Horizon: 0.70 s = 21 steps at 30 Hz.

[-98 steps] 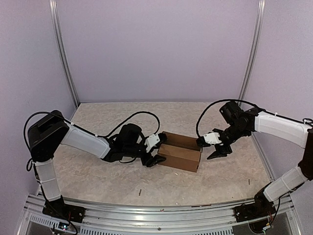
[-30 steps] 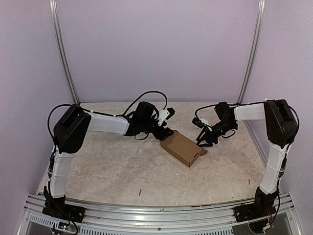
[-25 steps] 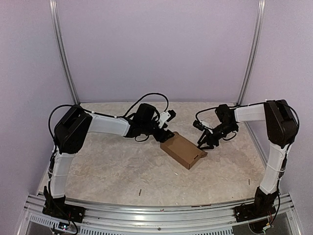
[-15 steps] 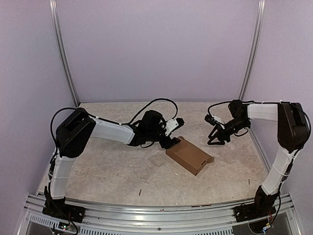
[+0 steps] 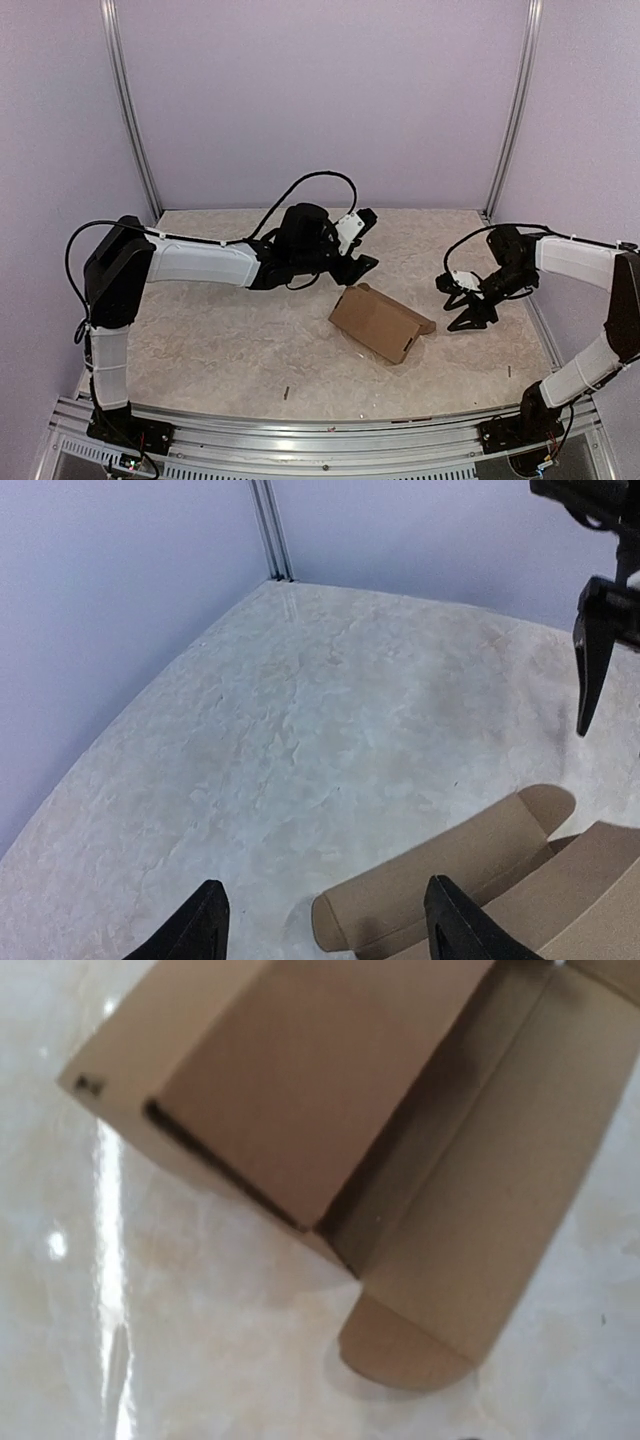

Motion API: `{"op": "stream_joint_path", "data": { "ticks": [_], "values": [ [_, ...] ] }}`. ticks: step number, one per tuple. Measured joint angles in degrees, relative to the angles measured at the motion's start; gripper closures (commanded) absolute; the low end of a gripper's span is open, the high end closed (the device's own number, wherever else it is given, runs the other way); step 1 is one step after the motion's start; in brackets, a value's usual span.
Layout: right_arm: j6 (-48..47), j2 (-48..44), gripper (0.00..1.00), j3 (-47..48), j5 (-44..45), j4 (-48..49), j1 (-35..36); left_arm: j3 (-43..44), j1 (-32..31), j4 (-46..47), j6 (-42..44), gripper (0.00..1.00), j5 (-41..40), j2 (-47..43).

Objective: Fold the paper box

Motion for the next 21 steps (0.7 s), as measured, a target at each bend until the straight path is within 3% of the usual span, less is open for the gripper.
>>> {"op": "stream_joint_path", "data": {
  "ticks": [5, 9, 16, 21],
  "values": [
    [-0.3, -0.6, 0.45, -2.0, 1.0, 3.1, 0.0, 5.7, -3.7, -4.9, -7.9, 0.4, -1.3, 0.7],
    [0.9, -1.2, 0.42, -2.0, -1.1, 4.2, 0.6, 2.7, -6.9, -3.8, -11.0, 0.38, -5.3, 1.8],
    [7.8, -7.5, 0.42, -0.8, -4.6, 6.1, 5.4, 0.1, -8.6, -3.4, -12.4, 0.38, -10.6, 4.3],
    [11.3, -5.0, 0.42, 1.6, -5.1, 8.6, 5.7, 0.1, -8.7, -2.2, -11.2, 0.38, -13.6, 4.6]
  ]
}}
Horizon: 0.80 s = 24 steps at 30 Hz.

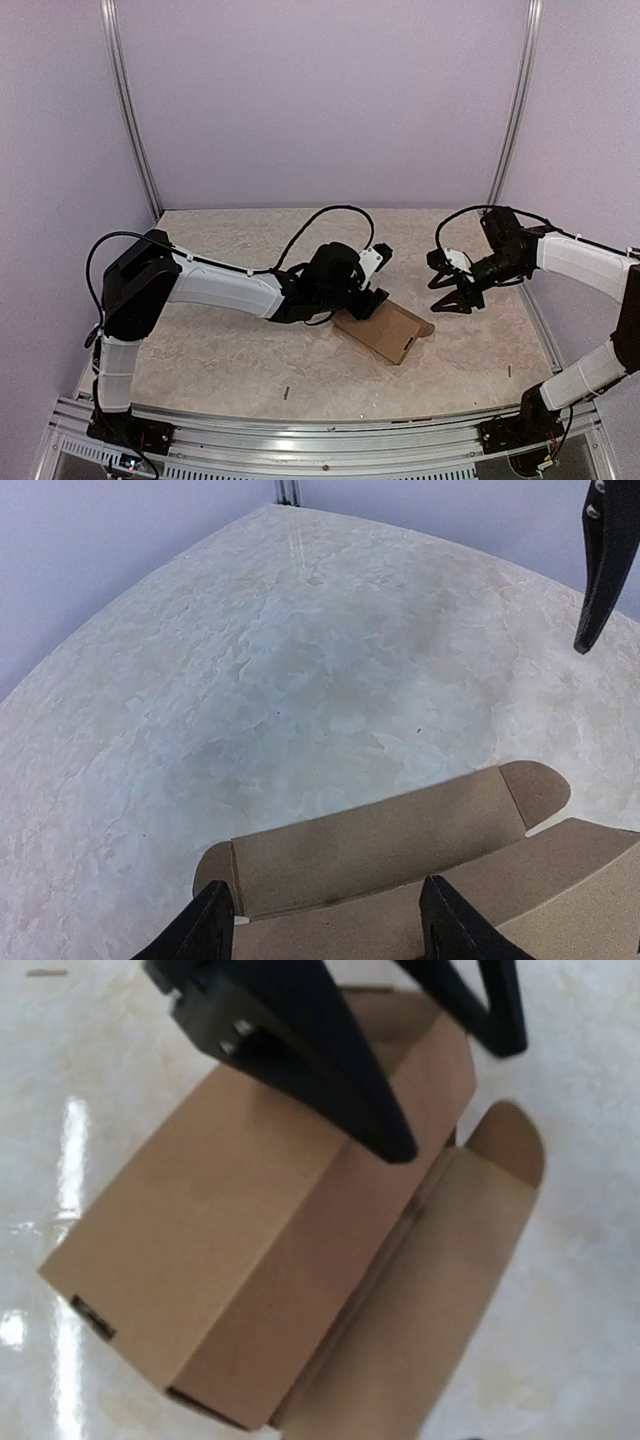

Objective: Fold the paper box

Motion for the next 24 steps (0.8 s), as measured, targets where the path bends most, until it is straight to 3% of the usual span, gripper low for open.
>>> {"op": "stream_joint_path", "data": {
  "ticks": [6, 16, 20, 24],
  "values": [
    [0.4, 6.9, 0.42, 0.3, 0.2, -0.1, 0.0, 0.0, -0.2, 1.3, 2.9, 0.38, -1.1, 2.8],
    [-5.4, 6.0, 0.39, -1.4, 1.5, -2.3, 0.0, 0.1, 0.0, 5.3, 9.9, 0.38, 2.2, 5.8],
    [-9.7, 3.7, 0.38, -5.2, 3.1, -4.2, 0.0, -7.1, 0.5, 7.8, 14.2, 0.39, 9.9, 1.4],
    [-12.4, 1.2, 0.38, -8.1, 4.6, -4.7, 1.1, -16.0, 1.4, 4.2, 19.5, 0.42, 22.3, -6.4]
  ]
}}
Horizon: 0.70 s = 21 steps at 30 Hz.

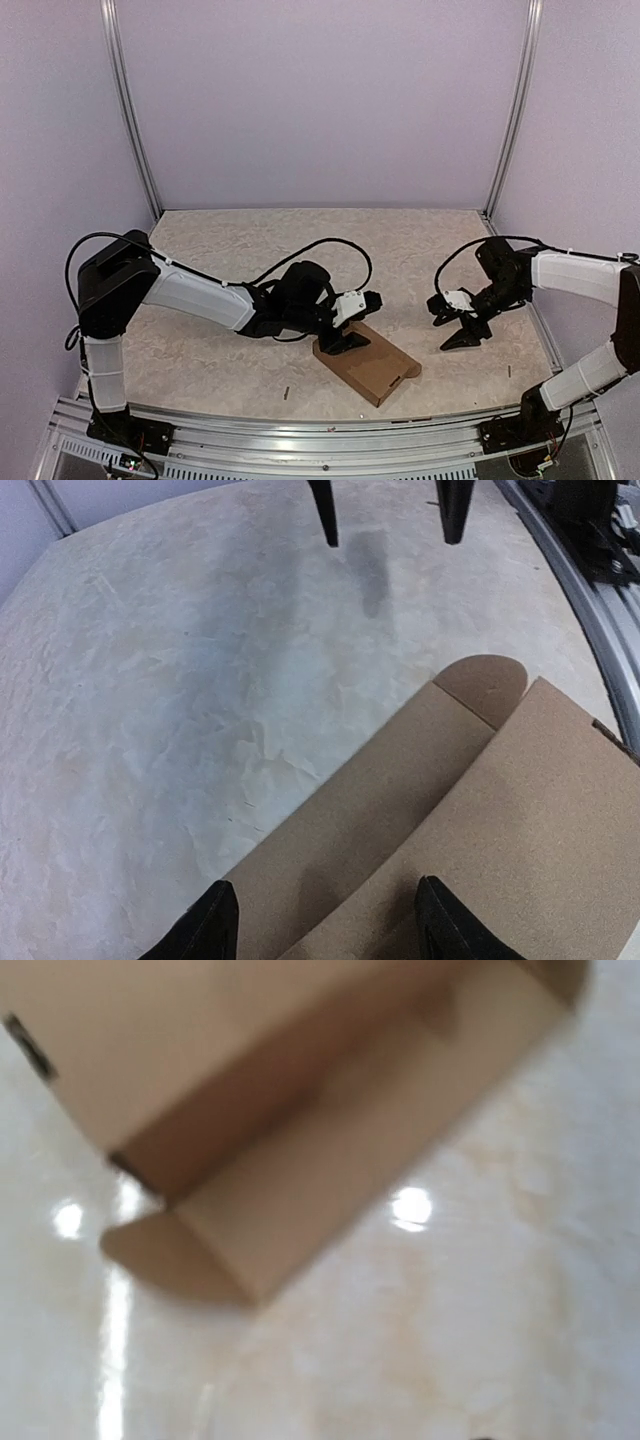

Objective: Fold the paper box

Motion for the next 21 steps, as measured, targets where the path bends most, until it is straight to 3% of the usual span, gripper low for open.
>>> {"op": "stream_joint_path", "data": {
  "ticks": [7, 13, 21],
  "values": [
    [0.2, -5.2, 0.36, -5.8, 4.5, 2.9, 10.6, -2.6, 1.1, -14.8, 8.7, 0.44, 12.8, -6.0],
    [0.2, -4.0, 0.38, -6.7, 6.3, 6.0, 16.0, 0.8, 1.1, -23.4, 11.9, 0.44, 14.8, -6.1],
    [2.8, -6.3, 0.4, -4.2, 7.1, 7.2, 27.0, 1.8, 1.3, -24.2, 11.3, 0.43, 14.3, -6.1]
  ]
}}
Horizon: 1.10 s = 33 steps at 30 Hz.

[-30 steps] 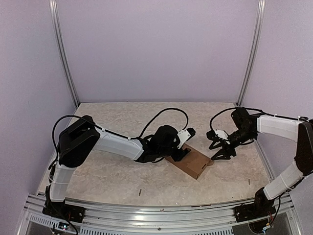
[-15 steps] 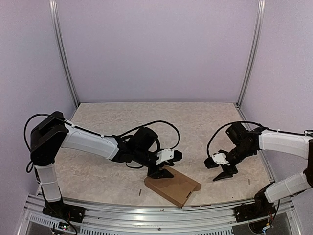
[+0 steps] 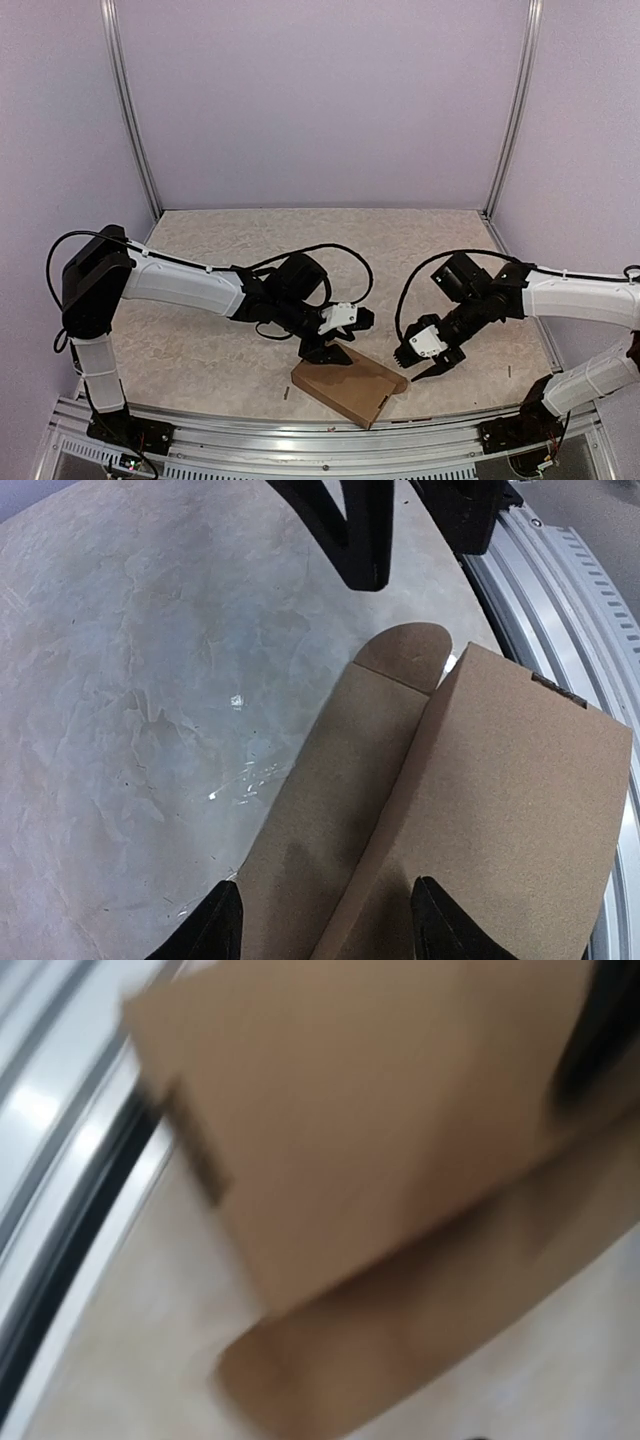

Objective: Fold the paper box

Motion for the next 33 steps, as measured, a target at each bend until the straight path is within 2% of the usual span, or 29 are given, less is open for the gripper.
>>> {"op": "stream_joint_path", "data": {
  "ticks": [5, 10, 14, 18, 20, 23, 25, 29, 33],
  "values": [
    [0.8, 0.3, 0.38, 5.5, 1.4, 1.5, 7.3, 0.2, 0.7, 0.6, -0.9, 0.44, 0.0, 0.0],
    [0.7, 4.4, 0.37, 5.4, 5.7, 2.9, 17.4, 0.8, 1.8, 2.2, -2.0, 0.44, 0.4, 0.0],
    [1.7, 8.4, 0.4, 5.0, 9.1, 5.3, 21.5, 0.8, 2.3, 3.3, -2.9, 0.41, -0.2, 0.0],
    [4.1, 11.8, 0.44, 5.4, 10.4, 9.0, 22.0, 0.8, 2.3, 4.2, -6.1, 0.39, -7.8, -0.9],
    [6.3, 12.7, 0.47, 5.9, 11.2, 11.0, 22.0, 0.5, 2.1, 4.2, -9.7, 0.38, -15.9, -3.4],
    [10.2, 13.7, 0.48, 6.0, 12.2, 13.9, 22.5, 0.0, 1.8, 2.5, -19.8, 0.37, -28.7, -9.2],
    [13.7, 14.5, 0.49, 6.4, 13.4, 15.7, 23.0, -0.8, 1.7, -0.6, -29.7, 0.37, -36.1, -14.4],
    [20.8, 18.1, 0.5, 9.6, 17.2, 18.8, 23.9, -7.1, 1.1, -5.5, -50.5, 0.37, -43.5, -23.7],
    [26.6, 21.3, 0.48, 13.2, 19.0, 19.6, 23.9, -16.6, -2.1, -12.4, -71.2, 0.37, -47.8, -30.2]
  ]
}}
